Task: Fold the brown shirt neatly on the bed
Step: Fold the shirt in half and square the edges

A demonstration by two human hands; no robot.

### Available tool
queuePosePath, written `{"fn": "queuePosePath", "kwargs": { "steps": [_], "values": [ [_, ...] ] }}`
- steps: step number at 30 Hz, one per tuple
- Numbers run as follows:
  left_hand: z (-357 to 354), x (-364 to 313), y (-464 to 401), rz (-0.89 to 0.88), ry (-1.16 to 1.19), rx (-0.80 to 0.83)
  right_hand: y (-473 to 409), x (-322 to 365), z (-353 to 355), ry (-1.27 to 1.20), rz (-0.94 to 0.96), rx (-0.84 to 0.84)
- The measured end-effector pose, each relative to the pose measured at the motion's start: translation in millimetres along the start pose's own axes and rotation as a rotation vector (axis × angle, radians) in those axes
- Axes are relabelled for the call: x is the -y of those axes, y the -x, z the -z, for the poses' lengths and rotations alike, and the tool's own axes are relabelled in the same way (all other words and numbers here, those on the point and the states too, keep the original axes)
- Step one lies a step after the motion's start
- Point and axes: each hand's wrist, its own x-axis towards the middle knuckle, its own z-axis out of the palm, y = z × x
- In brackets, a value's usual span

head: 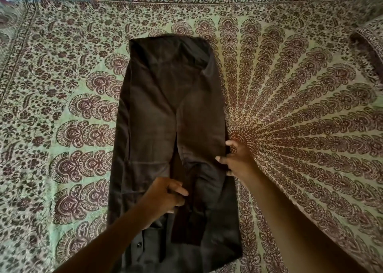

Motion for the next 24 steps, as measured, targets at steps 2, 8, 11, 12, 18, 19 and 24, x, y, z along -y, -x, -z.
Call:
{"fn": "queuePosePath", "kwargs": {
  "steps": [2,8,11,12,18,19,24],
  "values": [
    [1,1,8,-0.036,-0.005,-0.051,3,-1,-1,-0.081,0.020,-0.033],
    [-9,8,25,-0.048,0.081,-0.027,36,-26,-1,0.166,0.071,0.014],
    [-11,13,26,-0.031,0.183,0.028,51,-48,2,0.241,0.070,0.087],
    [-10,13,26,-0.026,0.210,0.034,54,-55,3,0.203,0.066,0.080],
    [-16,21,32,-0.046,0.117,0.043,68,-85,3,0.092,0.145,-0.038],
    [-20,24,33,-0.035,0.079,0.033,70,-89,3,0.114,0.156,-0.049],
    [-41,35,29,-0.033,-0.366,-0.096,72,-96,-5,0.204,0.221,-0.060]
  ]
}}
